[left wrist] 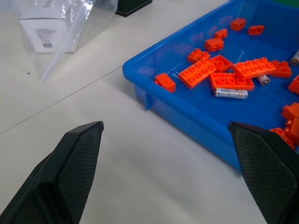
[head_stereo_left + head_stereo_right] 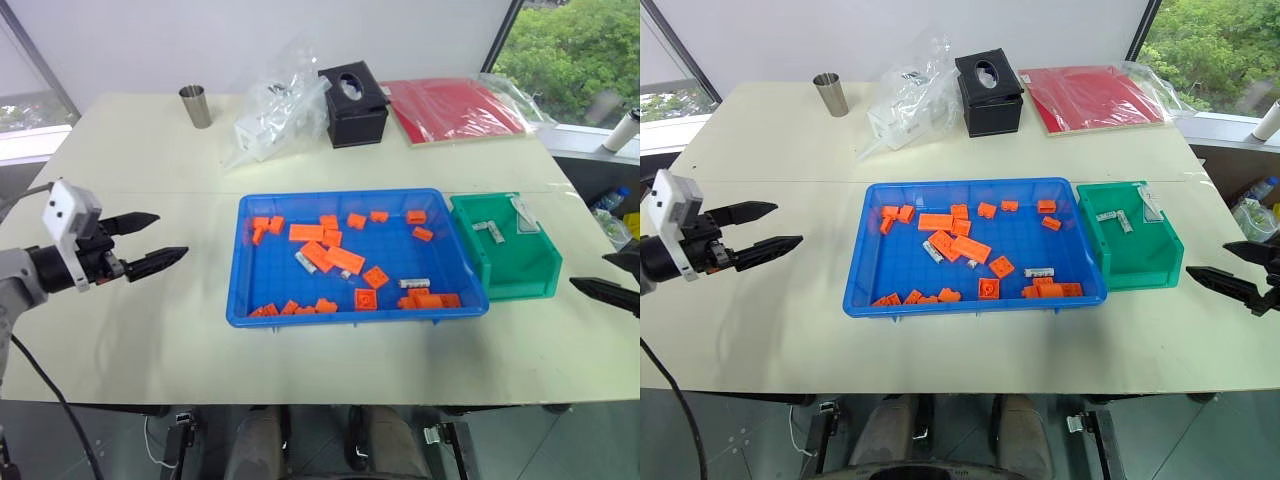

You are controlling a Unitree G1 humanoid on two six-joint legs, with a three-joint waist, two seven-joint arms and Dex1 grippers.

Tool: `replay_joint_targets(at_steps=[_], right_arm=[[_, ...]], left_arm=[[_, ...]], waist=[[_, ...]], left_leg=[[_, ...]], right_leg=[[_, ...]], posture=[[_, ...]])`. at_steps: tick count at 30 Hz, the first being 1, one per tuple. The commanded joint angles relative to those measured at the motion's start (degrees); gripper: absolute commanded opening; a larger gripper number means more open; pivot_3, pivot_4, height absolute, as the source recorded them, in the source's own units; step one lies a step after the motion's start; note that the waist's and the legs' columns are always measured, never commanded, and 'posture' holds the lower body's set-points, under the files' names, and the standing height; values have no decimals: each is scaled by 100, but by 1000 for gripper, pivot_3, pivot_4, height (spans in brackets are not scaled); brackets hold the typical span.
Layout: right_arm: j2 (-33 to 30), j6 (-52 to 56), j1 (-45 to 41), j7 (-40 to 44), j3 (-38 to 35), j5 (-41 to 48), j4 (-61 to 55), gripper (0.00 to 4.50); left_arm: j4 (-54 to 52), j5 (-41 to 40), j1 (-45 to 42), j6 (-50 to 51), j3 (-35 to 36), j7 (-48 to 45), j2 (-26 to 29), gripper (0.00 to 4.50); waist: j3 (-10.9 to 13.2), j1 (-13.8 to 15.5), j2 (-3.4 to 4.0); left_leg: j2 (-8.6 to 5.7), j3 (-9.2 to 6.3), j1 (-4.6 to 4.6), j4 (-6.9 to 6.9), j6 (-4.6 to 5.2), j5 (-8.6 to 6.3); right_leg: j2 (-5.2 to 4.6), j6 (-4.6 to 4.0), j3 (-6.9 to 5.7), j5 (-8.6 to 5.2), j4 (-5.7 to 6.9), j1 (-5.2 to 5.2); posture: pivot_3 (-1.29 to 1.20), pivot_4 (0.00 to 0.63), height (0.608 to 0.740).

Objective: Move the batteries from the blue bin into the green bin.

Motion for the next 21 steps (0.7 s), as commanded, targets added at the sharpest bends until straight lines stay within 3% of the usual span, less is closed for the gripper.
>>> replay_joint_targets(at_steps=[1, 21], right_arm=[[-11, -9, -100, -82, -119, -9, -165, 4463], [-105, 176, -545, -262, 210, -18, -431, 4463]], left_arm=[[-153, 40, 18, -115, 110, 58, -16, 4500], [-443, -174, -111, 71, 73, 88, -50, 4500]], waist=[[0, 2, 0], [0, 0, 0]], left_leg=[[0, 0, 0, 0, 0, 0], [-2, 1, 0, 2, 0, 0]], right_leg=[[0, 0, 0, 0, 0, 0], [2, 1, 0, 1, 3, 1]], posture=[[0, 150, 736], [0, 150, 736]])
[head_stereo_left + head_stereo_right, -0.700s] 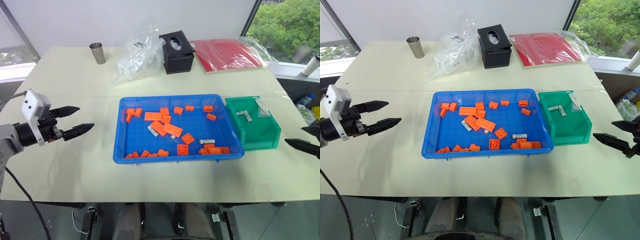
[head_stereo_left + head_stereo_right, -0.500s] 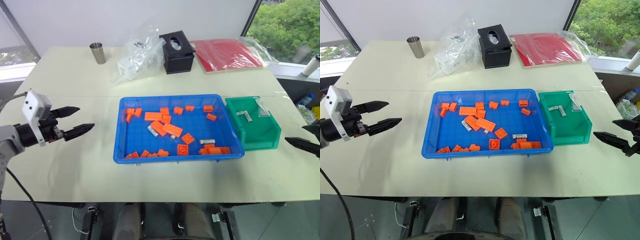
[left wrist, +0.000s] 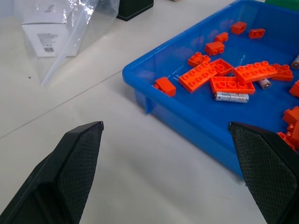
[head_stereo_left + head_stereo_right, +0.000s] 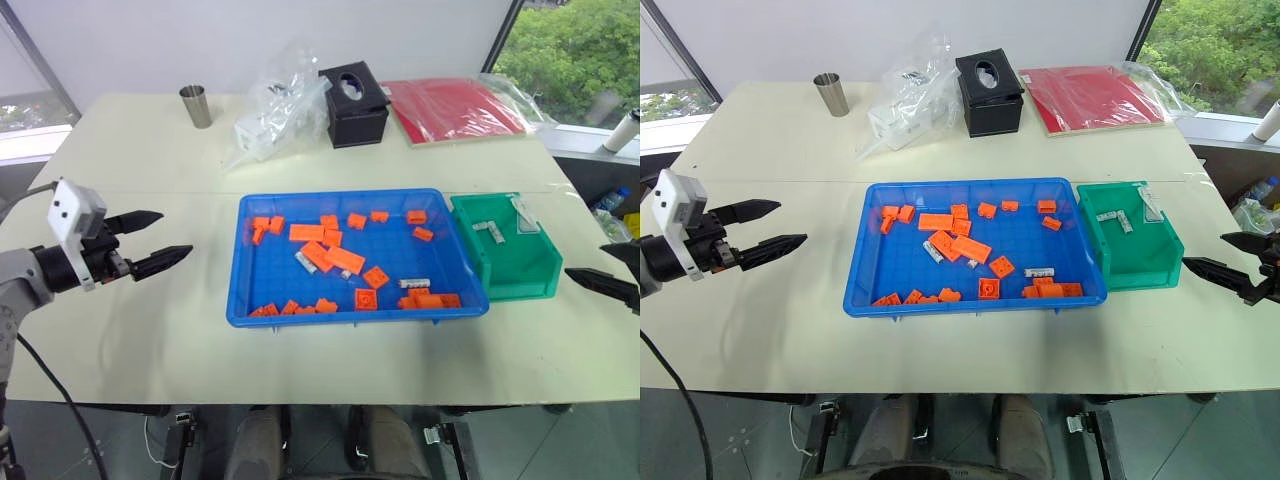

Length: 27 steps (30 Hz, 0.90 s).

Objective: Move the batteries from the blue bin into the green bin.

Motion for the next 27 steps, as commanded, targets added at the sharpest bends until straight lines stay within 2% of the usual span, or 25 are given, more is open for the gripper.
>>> replay_joint_targets(at_steps=[1, 5, 8, 11, 13, 16, 20, 27], right_arm=[[-124, 193, -250, -64, 36, 118, -439, 4463], [-85, 891, -810, -240, 443, 606, -1435, 4463], [381, 1929, -1990, -959, 1494, 1220, -2612, 4463], [1107, 2891, -3061, -1688, 2564, 1329, -3076, 4463], [1575, 3384, -3530, -2093, 3137, 1220, -3057, 4463], [2210, 3500, -3966, -2330, 3865, 1005, -2815, 4463], [3409, 4006, -4524, -2998, 4308, 852, -2230, 4463], [4491, 4202, -4780, -3384, 4758, 561, -1545, 4463]], left_arm=[[-249, -184, -104, 86, 68, -60, 59, 4500], [-545, -334, -88, 187, -1, -274, 155, 4500], [-1002, -451, 81, 234, -125, -682, 326, 4500], [-1249, -517, 181, 233, -255, -974, 478, 4500], [-1322, -511, 193, 211, -339, -1096, 528, 4500], [-1328, -456, 138, 165, -483, -1168, 555, 4500], [-1248, -360, -48, 142, -628, -1115, 542, 4500], [-1231, -363, -186, 195, -707, -1076, 516, 4500]], waist=[[0, -2, 0], [0, -24, 1], [2, -68, 1], [3, -161, -4], [3, -128, -3], [4, -93, -4], [2, -125, -7], [2, -142, -7]], left_leg=[[0, 0, 0, 0, 0, 0], [2, -1, 0, 0, 0, 0], [7, -4, 2, -2, 0, 0], [16, -18, 3, -5, -1, 0], [14, -23, -5, -8, -1, 0], [6, -18, -18, -6, 0, 0], [-3, -7, -19, 6, 1, 1], [-1, -8, -17, 0, 1, 1]], right_leg=[[0, 0, 0, 0, 0, 0], [2, 0, 0, 0, 2, -2], [4, 0, 1, 0, 7, -4], [11, -4, 2, 2, 8, -8], [10, -9, 1, 0, 9, -15], [-2, -10, 0, -1, 11, -19], [-3, -7, -2, 1, 10, -13], [3, 14, -5, 14, 19, -16]], posture=[[0, 150, 736], [0, 150, 736], [0, 150, 736], [0, 150, 736], [0, 150, 736], [0, 150, 736], [0, 150, 736], [0, 150, 736]])
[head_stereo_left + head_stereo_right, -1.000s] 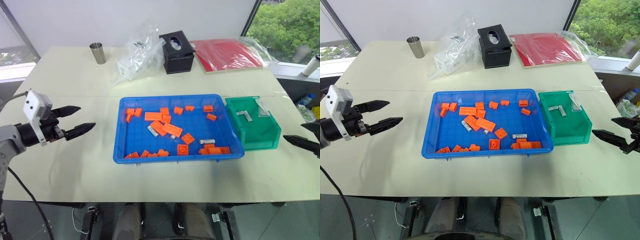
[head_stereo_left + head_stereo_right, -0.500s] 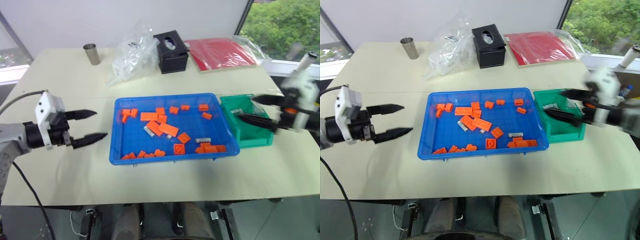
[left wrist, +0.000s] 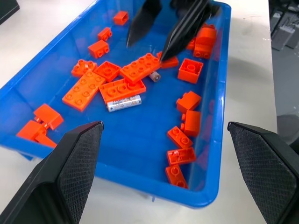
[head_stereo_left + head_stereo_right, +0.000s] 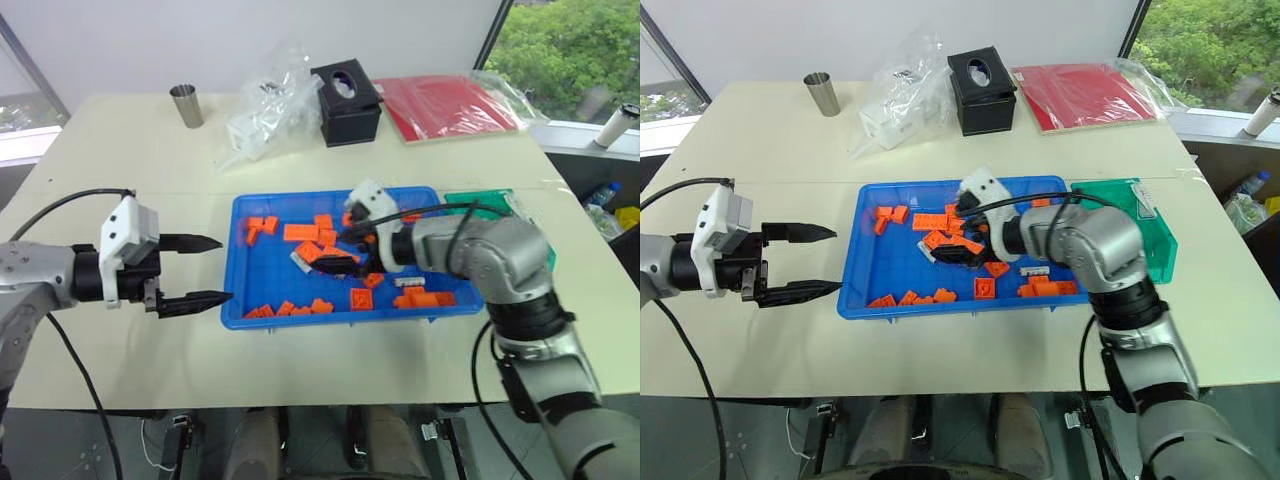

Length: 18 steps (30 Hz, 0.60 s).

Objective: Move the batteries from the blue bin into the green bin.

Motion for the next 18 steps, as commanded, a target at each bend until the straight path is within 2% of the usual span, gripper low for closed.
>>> replay_joint_targets(at_steps=[1, 8, 18], right_arm=[[343, -11, -189, -131, 132, -151, 238, 4463], [742, -232, -256, -60, 435, -398, 656, 4463], [847, -473, -291, 182, 626, -620, 695, 4463]], left_arm=[[-52, -9, -128, -19, -11, 41, 36, 4500], [22, 37, -268, -84, -187, 106, -40, 4500], [26, 14, -366, -63, -243, 150, -105, 4500]], waist=[[0, 0, 0], [0, 0, 0], [0, -11, 0]], left_leg=[[0, 0, 1, 0, 0, 0], [1, -1, 2, 0, 0, 0], [2, 0, 3, -1, 0, 0]], right_leg=[[0, 0, 0, 0, 1, 0], [2, 1, -1, 0, 2, 1], [3, 2, -1, 1, 3, 0]], posture=[[0, 150, 736], [0, 150, 736], [0, 150, 736]])
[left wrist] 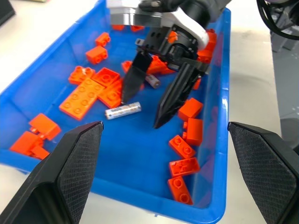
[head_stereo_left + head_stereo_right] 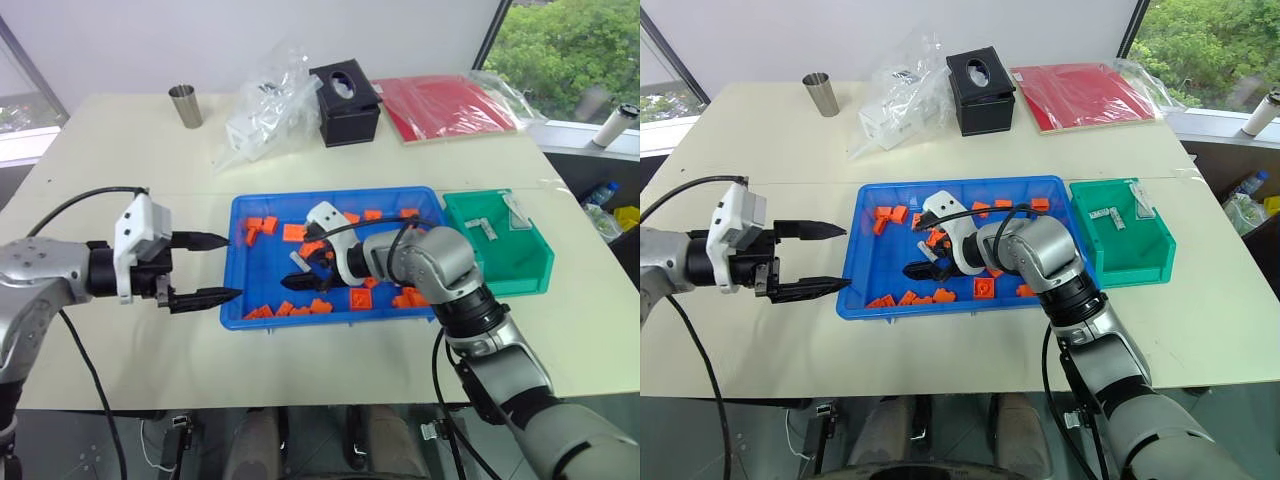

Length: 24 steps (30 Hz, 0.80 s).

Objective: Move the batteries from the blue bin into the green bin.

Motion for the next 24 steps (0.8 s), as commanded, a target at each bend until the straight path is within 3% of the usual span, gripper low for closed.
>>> replay_joint_targets(at_steps=[1, 14, 17, 24], right_arm=[[48, -88, -148, 141, 24, -12, -204, 4463], [253, -718, -106, 185, 423, -719, 663, 4463], [334, -892, -98, 235, 494, -884, 872, 3700], [333, -756, 17, 413, 476, -901, 582, 110]], left_arm=[[-41, -31, -108, -60, 108, 28, 6, 4500], [-62, -121, -164, -14, 91, 63, -1, 4500], [-75, -136, -165, -7, 80, 36, 3, 4500], [-9, -114, -212, -42, 32, -53, 6, 4500]], waist=[[0, -1, 0], [-1, -5, -1], [-1, -8, -1], [-1, -9, -1]], left_leg=[[0, 0, 0, -1, 0, 0], [0, 0, 3, -2, 0, 0], [1, 0, 6, -2, 0, 0], [2, 0, 5, -3, 0, 0]], right_leg=[[0, 0, 0, 0, 0, 0], [0, 0, 0, 0, 0, 1], [1, 0, 0, 0, 1, 2], [1, 0, 0, 0, 0, 2]], posture=[[0, 150, 736], [0, 150, 736], [0, 150, 736], [0, 150, 736]])
